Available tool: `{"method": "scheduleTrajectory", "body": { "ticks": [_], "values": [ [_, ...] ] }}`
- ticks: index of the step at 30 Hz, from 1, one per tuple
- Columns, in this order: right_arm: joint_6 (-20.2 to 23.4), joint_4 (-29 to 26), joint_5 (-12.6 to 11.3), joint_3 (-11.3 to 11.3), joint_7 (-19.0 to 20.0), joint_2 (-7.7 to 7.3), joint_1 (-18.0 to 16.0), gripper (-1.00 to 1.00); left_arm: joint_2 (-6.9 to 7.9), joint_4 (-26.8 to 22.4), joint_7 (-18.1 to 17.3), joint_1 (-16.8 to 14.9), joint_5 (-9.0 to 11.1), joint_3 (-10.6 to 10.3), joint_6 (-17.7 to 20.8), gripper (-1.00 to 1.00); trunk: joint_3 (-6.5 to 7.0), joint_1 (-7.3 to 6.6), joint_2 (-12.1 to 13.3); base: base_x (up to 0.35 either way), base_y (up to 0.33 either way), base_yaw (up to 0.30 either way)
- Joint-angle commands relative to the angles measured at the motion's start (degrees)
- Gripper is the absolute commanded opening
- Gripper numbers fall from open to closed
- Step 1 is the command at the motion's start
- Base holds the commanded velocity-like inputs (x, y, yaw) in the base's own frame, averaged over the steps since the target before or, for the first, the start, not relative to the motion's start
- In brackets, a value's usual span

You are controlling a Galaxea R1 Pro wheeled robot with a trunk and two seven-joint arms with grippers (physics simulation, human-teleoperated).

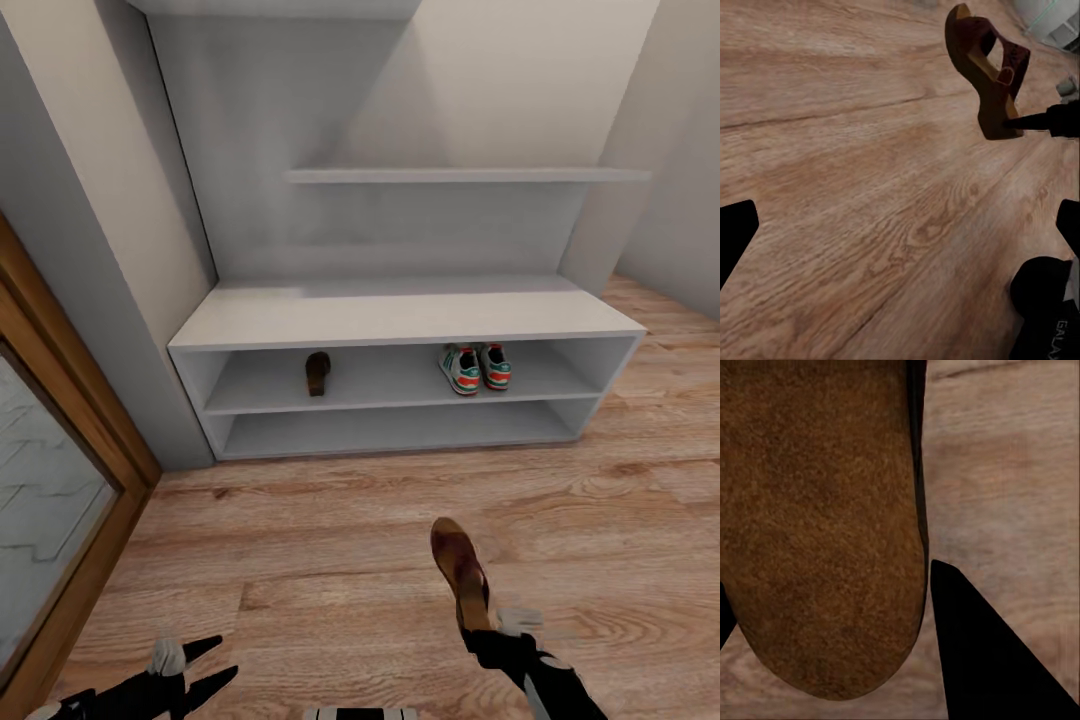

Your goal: Pick up the two gym shoes and the two sandals from the corridor floor and place them onto the hallstand (shoe rack) in the corridor, making sure they are on the rack and not on the floor. Arrange them so the two gym shoes are next to each other and the two sandals are next to each other.

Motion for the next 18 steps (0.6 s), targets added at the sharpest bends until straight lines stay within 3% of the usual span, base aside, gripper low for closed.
{"method": "scheduleTrajectory", "body": {
  "ticks": [1,2,4,7,12,13,18],
  "values": [
    [2.8,-0.5,0.6,1.3,-0.9,1.61,-1.5,-1.0,0.19,0.0,-0.4,-0.8,-0.6,0.5,1.9,1.0,-0.05,-0.01,0.0,0.0,0.0,0.0],
    [3.9,-0.6,0.6,2.1,-1.8,2.37,-2.3,-1.0,0.3,0.0,-0.4,-1.1,-0.6,0.5,3.1,1.0,-0.05,-0.01,0.0,0.0,0.0,0.0],
    [7.7,-0.8,0.5,5.0,-6.7,5.64,-5.8,-1.0,0.55,-0.1,-0.5,-2.2,-0.7,0.4,7.1,1.0,-0.05,-0.01,0.0,0.0,0.0,0.0],
    [12.7,-0.7,0.4,7.7,-14.0,10.23,-11.3,-1.0,0.79,-0.2,-0.6,-3.4,-0.8,0.3,10.1,1.0,-0.05,-0.01,0.0,0.0,0.0,0.0],
    [19.0,-0.6,0.2,8.4,-16.3,10.23,-18.7,-1.0,0.7,-0.7,-0.7,-3.8,-3.7,-0.9,10.9,1.0,-0.05,-0.01,0.0,0.0,0.0,0.0],
    [21.5,-0.6,0.1,8.5,-16.5,10.23,-21.6,-1.0,0.66,-0.7,-0.7,-3.7,-4.6,-1.2,11.0,1.0,-0.05,-0.01,0.0,0.0,0.0,0.0],
    [22.7,-0.9,0.0,8.5,-16.6,10.23,-24.7,-1.0,0.53,-0.8,-0.7,-3.3,-5.0,-1.3,11.1,1.0,-0.05,-0.01,0.0,0.0,0.0,0.0]
  ]
}}
